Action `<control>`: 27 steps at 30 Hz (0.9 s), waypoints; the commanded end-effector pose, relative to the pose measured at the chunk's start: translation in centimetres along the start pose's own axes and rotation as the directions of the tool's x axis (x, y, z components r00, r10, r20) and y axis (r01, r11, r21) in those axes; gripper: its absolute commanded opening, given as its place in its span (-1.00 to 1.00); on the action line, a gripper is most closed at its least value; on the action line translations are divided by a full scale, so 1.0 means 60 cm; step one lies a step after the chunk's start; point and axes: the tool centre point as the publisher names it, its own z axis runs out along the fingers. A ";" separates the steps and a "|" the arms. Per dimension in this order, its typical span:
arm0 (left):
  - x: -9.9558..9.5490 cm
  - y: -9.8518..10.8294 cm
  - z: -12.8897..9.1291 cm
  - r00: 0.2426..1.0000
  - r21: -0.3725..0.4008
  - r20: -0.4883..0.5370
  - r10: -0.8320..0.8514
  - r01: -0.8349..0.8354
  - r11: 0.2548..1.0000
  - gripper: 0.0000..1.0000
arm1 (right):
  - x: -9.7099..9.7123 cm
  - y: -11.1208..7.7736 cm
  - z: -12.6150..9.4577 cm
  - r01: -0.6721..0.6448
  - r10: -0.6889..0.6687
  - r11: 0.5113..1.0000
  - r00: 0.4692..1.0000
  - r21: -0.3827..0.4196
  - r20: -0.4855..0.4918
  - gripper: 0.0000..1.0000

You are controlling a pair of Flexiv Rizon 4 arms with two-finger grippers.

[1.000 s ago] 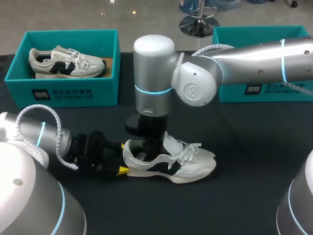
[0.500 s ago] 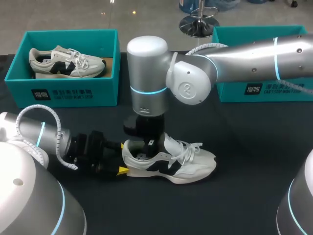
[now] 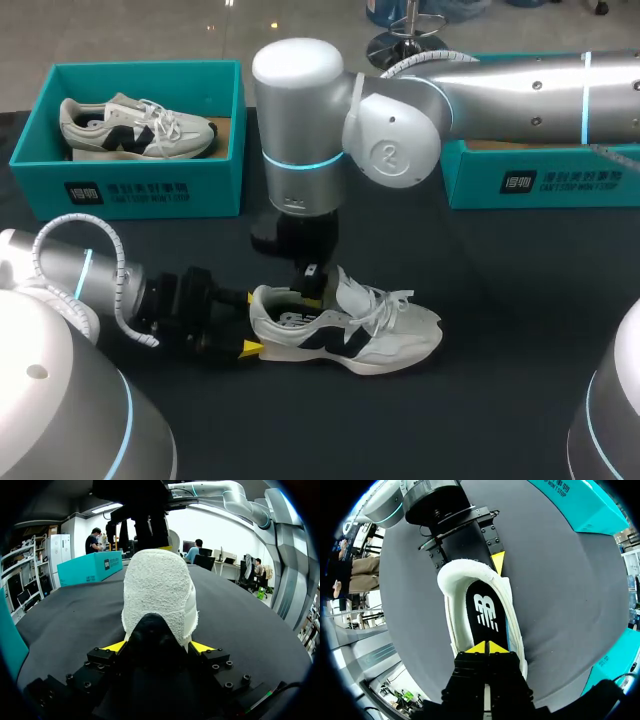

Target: Take the shoe out of the shoebox, open the shoe tongue, remove and reinsert the insole, then place the shoe into the shoebox

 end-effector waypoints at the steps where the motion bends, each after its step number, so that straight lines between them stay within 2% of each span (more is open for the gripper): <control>1: -0.001 0.007 0.006 1.000 -0.002 0.001 0.001 -0.001 1.000 -1.00 | 0.001 -0.005 -0.010 -0.001 0.001 1.000 1.000 -0.002 0.013 -1.00; 20: -0.001 0.007 0.006 1.000 -0.002 0.001 0.001 -0.001 1.000 -1.00 | -0.026 0.009 0.054 -0.026 0.026 1.000 1.000 0.011 -0.006 -1.00; 21: -0.001 0.007 0.006 1.000 -0.002 0.001 0.001 -0.001 1.000 -1.00 | -0.028 0.008 0.056 -0.029 0.029 1.000 1.000 0.011 -0.008 -0.89; 22: -0.001 0.007 0.006 1.000 -0.002 0.001 0.001 -0.001 1.000 -1.00 | -0.028 0.008 0.056 -0.031 0.031 0.999 0.999 0.012 -0.009 -0.55; 23: -0.001 0.007 0.006 1.000 -0.002 0.001 0.001 -0.001 1.000 -1.00 | -0.029 0.007 0.056 -0.032 0.032 0.999 0.999 0.012 -0.009 -0.37; 27: -0.001 0.007 0.006 1.000 -0.002 0.001 0.001 -0.001 1.000 -1.00 | -0.030 0.007 0.056 -0.033 0.034 0.999 0.999 0.013 -0.013 0.11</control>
